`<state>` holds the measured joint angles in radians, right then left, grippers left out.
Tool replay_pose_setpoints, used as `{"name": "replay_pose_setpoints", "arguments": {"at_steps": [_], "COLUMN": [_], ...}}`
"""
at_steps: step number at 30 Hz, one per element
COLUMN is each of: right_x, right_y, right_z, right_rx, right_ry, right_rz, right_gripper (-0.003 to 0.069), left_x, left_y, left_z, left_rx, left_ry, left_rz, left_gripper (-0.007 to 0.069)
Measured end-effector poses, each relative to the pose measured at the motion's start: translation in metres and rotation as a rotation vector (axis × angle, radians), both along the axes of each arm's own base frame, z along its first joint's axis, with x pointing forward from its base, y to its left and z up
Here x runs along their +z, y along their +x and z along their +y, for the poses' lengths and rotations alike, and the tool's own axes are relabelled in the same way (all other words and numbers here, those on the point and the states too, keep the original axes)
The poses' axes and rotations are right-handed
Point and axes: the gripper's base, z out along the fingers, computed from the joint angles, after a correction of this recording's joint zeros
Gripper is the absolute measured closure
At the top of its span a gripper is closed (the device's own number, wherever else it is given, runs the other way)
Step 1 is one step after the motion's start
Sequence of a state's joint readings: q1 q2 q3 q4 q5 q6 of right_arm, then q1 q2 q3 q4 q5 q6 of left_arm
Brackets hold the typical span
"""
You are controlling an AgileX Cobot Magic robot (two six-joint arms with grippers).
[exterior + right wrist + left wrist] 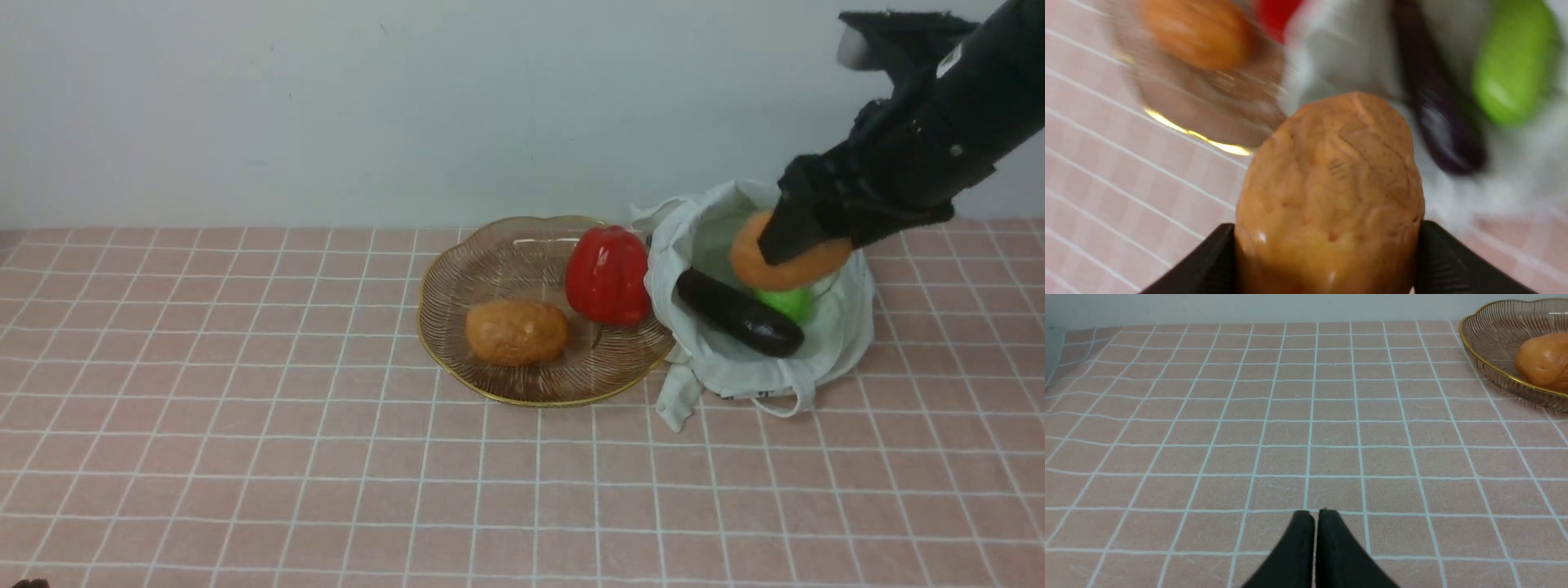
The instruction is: Take vegetables from bag on pink coffee tablecloth place on plate.
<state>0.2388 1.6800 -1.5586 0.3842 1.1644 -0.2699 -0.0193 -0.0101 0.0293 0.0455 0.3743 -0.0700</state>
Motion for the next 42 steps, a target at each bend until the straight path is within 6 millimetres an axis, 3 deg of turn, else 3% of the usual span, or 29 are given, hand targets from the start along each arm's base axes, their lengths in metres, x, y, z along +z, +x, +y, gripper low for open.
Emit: {"name": "replay_pose_setpoints", "arguments": {"at_steps": [3,4,5,6,7,10,11,18,25,26,28,29,30,32,33,36,38,42], "right_x": [-0.002,-0.003,-0.014,-0.015,-0.032,-0.054,-0.074,-0.127,-0.127,-0.112,-0.102,-0.079,-0.073,-0.042,-0.017,0.012,0.042,0.111], "right_y": [0.006,0.007,0.015,0.015,0.025,0.036,0.044,0.065,0.066,0.063,0.061,0.057,0.057,0.050,0.041,0.030,0.014,-0.022], "right_z": [0.036,0.038,0.060,0.065,0.083,0.099,0.109,0.115,0.115,0.114,0.114,0.112,0.112,0.109,0.105,0.100,0.092,0.070], "right_rx": [0.096,0.103,0.134,0.146,0.150,0.138,0.129,0.112,0.141,0.182,0.204,0.233,0.239,0.263,0.279,0.297,0.315,0.227], "right_ry": [0.101,0.100,0.127,0.126,0.125,0.118,0.103,0.030,-0.003,-0.024,-0.032,-0.041,-0.045,-0.052,-0.059,-0.067,-0.079,-0.037], "right_rz": [-0.115,-0.124,-0.183,-0.191,-0.238,-0.271,-0.285,-0.283,-0.292,-0.298,-0.301,-0.314,-0.319,-0.337,-0.336,-0.334,-0.313,-0.374], "right_gripper": [0.0176,0.0176,0.0176,0.0176,0.0176,0.0176,0.0176,0.0170,0.0041,0.0004,-0.0006,-0.0015,-0.0015,-0.0016,-0.0013,-0.0003,0.0028,0.0178], "left_x": [0.000,0.000,0.000,0.000,0.000,0.000,0.000,0.000,0.000,0.000,0.000,0.000,0.000,0.000,0.000,0.000,0.000,0.000], "left_y": [0.000,0.000,0.000,0.000,0.000,0.000,0.000,0.000,0.000,0.000,0.000,0.000,0.000,0.000,0.000,0.000,0.000,0.000], "left_z": [0.000,0.000,0.000,0.000,0.000,0.000,0.000,0.000,0.000,0.000,0.000,0.000,0.000,0.000,0.000,0.000,0.000,0.000], "left_rx": [0.000,0.000,0.000,0.000,0.000,0.000,0.000,0.000,0.000,0.000,0.000,0.000,0.000,0.000,0.000,0.000,0.000,0.000], "left_ry": [0.000,0.000,0.000,0.000,0.000,0.000,0.000,0.000,0.000,0.000,0.000,0.000,0.000,0.000,0.000,0.000,0.000,0.000], "left_rz": [0.000,0.000,0.000,0.000,0.000,0.000,0.000,0.000,0.000,0.000,0.000,0.000,0.000,0.000,0.000,0.000,0.000,0.000], "left_gripper": [0.0629,0.0629,0.0629,0.0629,0.0629,0.0629,0.0629,0.0629,0.0629,0.0629,0.0629,0.0629,0.0629,0.0629,0.0629,0.0629,0.0629,0.0629]}}
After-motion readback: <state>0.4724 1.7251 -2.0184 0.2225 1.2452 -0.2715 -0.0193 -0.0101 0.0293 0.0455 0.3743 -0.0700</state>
